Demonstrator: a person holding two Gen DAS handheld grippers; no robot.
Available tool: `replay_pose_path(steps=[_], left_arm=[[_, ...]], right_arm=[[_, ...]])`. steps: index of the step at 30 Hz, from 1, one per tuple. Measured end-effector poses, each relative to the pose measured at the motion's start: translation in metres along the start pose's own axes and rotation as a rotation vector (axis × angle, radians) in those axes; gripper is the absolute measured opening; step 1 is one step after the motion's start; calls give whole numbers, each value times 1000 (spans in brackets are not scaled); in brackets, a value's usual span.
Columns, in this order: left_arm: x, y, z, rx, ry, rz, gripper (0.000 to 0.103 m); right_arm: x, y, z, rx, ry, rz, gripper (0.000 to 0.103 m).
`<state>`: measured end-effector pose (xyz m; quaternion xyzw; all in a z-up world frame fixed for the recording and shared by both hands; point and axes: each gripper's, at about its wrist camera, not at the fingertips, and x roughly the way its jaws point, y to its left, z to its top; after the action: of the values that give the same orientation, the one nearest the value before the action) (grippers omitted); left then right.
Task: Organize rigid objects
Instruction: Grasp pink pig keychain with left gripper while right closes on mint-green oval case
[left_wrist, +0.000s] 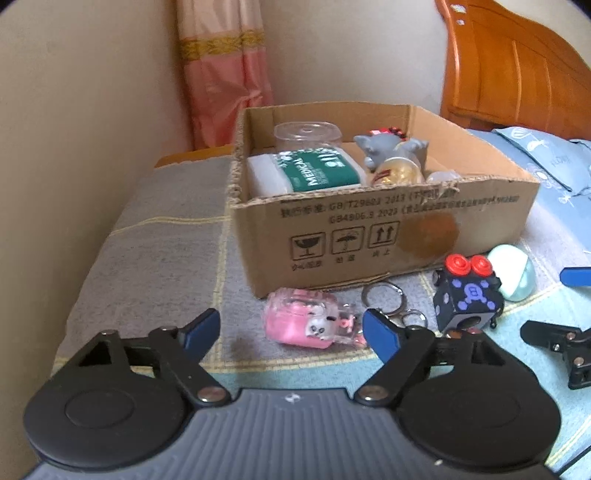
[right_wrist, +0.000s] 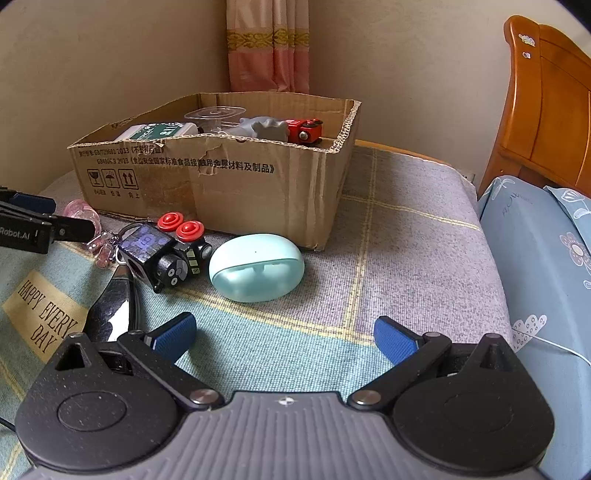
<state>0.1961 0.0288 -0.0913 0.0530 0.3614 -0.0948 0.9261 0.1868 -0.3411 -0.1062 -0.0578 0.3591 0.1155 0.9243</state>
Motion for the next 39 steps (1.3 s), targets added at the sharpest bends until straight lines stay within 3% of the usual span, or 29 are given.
replay_pose_path(steps=[2,3,9,17,25,33,36,39], left_arm=[[2,-1,1,-8,-3,-19,73],[3,0,2,-15,-3,-34,63],[-1,2,1,-24,-7,-51,53],[-17,19,-10,-65,36,-18,53],[-15,18,-10,-59,22,-21,53],[-11,18,-11,-61,-3,-25,59],[-14,20,-11,-54,2,-23,50],[-20,26,-14,-55,15,-5,50]], right_arm=[[0,0,0,1,0,-2,103],[0,0,0,3,1,-4,103],[-1,1,-1,6,2,-8,103],[4,-2,5,-21,15,18,103],[27,-2,24,-69,-10,59,103],[31,2,32,-106,-36,91,84],[29,4,31,-112,-41,83,78],[25,0,28,-97,-43,87,69]])
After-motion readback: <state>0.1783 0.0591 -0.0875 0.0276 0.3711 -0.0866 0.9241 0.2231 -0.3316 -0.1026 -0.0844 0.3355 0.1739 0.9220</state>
